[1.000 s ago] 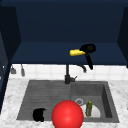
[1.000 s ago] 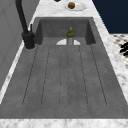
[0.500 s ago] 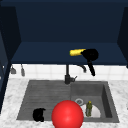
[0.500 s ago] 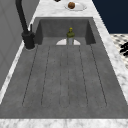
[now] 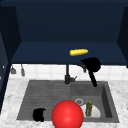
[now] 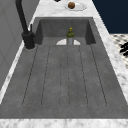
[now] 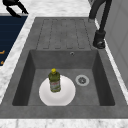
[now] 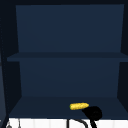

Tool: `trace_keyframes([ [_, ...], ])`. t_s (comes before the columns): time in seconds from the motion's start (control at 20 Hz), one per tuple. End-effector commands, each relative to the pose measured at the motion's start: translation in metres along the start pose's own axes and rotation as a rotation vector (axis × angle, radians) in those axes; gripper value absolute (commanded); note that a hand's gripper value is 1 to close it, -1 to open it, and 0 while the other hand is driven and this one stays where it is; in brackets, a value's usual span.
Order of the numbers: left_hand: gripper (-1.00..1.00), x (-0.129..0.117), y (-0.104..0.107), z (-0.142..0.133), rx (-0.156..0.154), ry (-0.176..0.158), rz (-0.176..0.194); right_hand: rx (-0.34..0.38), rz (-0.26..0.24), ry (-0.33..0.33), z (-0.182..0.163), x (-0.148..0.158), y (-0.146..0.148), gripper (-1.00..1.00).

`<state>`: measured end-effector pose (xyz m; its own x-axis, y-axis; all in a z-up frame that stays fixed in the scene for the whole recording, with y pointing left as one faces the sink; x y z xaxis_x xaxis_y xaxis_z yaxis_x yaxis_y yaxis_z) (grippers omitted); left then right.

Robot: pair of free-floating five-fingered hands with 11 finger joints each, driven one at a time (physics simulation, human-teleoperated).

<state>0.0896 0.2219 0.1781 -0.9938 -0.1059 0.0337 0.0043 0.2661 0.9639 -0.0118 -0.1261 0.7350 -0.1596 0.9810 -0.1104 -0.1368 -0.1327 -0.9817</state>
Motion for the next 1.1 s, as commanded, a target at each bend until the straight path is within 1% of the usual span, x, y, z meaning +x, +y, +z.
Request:
trace_keyframes([
  [0.0, 0.00, 0.000, 0.000, 0.000, 0.000, 0.000, 0.000, 0.002, -0.002, 0.016, 0.025, 0.004, 0.009, -1.00],
  [0.15, 0.00, 0.000, 0.000, 0.000, 0.000, 0.000, 0.000, 0.006, 0.000, 0.000, 0.023, 0.006, 0.018, -1.00],
  [0.2, 0.00, 0.000, 0.000, 0.000, 0.000, 0.000, 0.000, 0.004, 0.003, 0.002, 0.025, 0.007, 0.024, -1.00],
  [0.25, 0.00, 0.000, 0.000, 0.000, 0.000, 0.000, 0.000, 0.008, -0.005, 0.017, 0.024, 0.001, 0.031, -1.00],
  [0.3, 0.00, 0.000, 0.000, 0.000, 0.000, 0.000, 0.000, 0.006, -0.008, 0.011, 0.025, 0.005, 0.040, -1.00],
  [0.35, 0.00, 0.000, 0.000, 0.000, 0.000, 0.000, 0.000, 0.007, -0.037, 0.007, 0.021, -0.004, 0.048, -1.00],
  [0.4, 0.00, 0.000, 0.000, 0.000, 0.000, 0.000, 0.000, -0.011, -0.055, -0.005, 0.022, -0.009, 0.055, -1.00],
  [0.45, 0.00, 0.000, 0.000, 0.000, 0.000, 0.000, 0.000, -0.014, -0.059, -0.013, 0.021, -0.010, 0.062, -1.00],
  [0.75, 0.00, 0.000, 0.000, 0.000, 0.000, 0.000, 0.000, -0.011, -0.054, -0.018, 0.023, -0.023, 0.101, -1.00],
  [0.85, 0.00, 0.000, 0.000, 0.000, 0.000, 0.000, 0.000, -0.012, -0.044, -0.012, 0.023, -0.025, 0.114, -1.00],
  [0.95, 0.00, 0.000, 0.000, 0.000, 0.000, 0.000, 0.000, -0.016, -0.032, -0.013, 0.027, -0.023, 0.131, -1.00],
  [1.0, 0.00, 0.000, 0.000, 0.000, 0.000, 0.000, 0.000, -0.020, -0.018, -0.010, 0.027, -0.020, 0.141, -1.00],
  [1.05, 0.00, 0.000, 0.000, 0.000, 0.000, 0.000, 0.000, -0.021, -0.024, -0.007, 0.029, -0.021, 0.149, -1.00],
])
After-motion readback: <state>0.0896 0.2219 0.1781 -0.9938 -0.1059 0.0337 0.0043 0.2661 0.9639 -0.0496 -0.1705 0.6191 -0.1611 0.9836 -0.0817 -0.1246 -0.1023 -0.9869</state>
